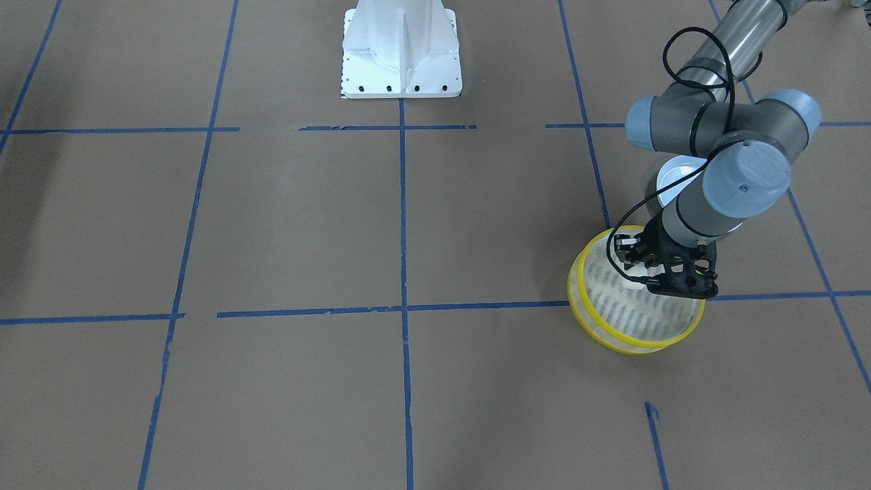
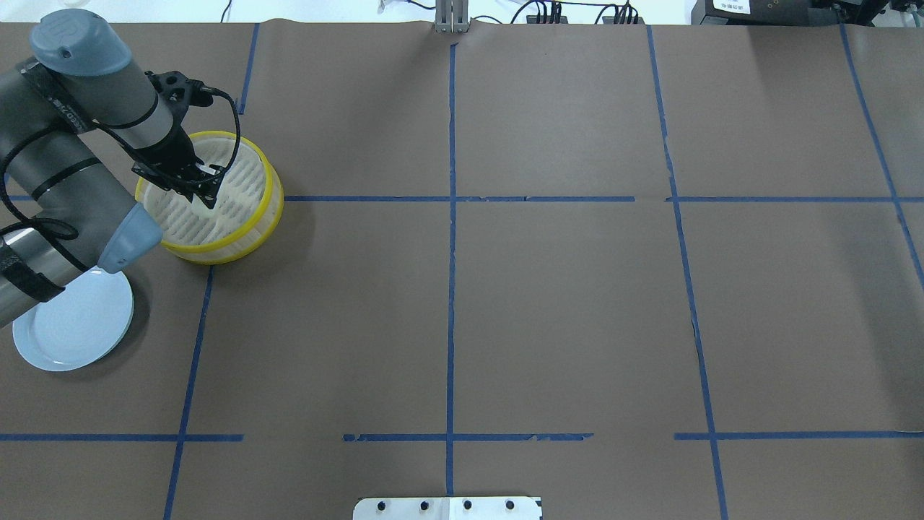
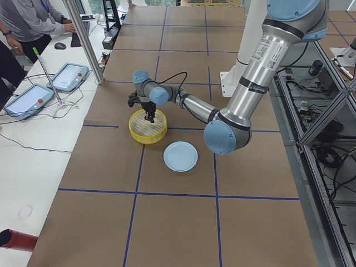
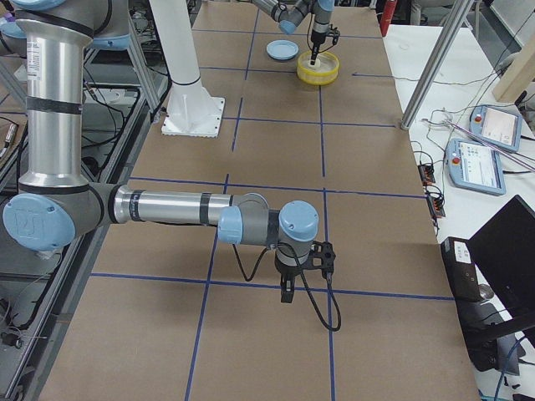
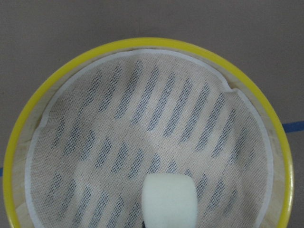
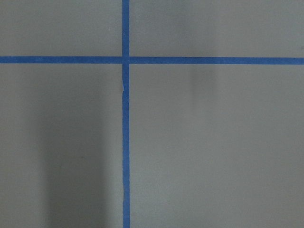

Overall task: Place bun in steamer
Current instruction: 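Lower the bun into the steamer and open the left gripper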

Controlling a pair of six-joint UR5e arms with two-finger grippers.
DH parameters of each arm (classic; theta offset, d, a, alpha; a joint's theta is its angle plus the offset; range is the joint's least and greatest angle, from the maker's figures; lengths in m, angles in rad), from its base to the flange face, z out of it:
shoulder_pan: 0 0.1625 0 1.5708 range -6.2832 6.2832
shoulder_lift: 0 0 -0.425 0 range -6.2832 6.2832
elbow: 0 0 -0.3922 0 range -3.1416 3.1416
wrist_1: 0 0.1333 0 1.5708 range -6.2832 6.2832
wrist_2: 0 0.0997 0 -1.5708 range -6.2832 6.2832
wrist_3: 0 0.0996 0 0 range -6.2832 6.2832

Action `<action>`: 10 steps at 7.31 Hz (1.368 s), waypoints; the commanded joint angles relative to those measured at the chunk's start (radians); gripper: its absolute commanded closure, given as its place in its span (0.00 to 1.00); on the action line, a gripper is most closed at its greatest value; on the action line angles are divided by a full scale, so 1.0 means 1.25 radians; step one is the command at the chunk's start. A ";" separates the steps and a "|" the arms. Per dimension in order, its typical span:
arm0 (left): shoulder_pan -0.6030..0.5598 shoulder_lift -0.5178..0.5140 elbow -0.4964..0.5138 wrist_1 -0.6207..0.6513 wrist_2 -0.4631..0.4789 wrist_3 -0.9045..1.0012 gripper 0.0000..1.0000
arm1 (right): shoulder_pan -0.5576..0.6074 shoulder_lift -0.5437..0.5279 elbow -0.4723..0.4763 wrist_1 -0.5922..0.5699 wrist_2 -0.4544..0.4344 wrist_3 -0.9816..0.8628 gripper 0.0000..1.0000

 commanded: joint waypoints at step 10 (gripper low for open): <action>-0.150 0.096 -0.250 -0.013 0.063 0.094 0.00 | 0.000 0.000 0.000 0.000 0.000 0.000 0.00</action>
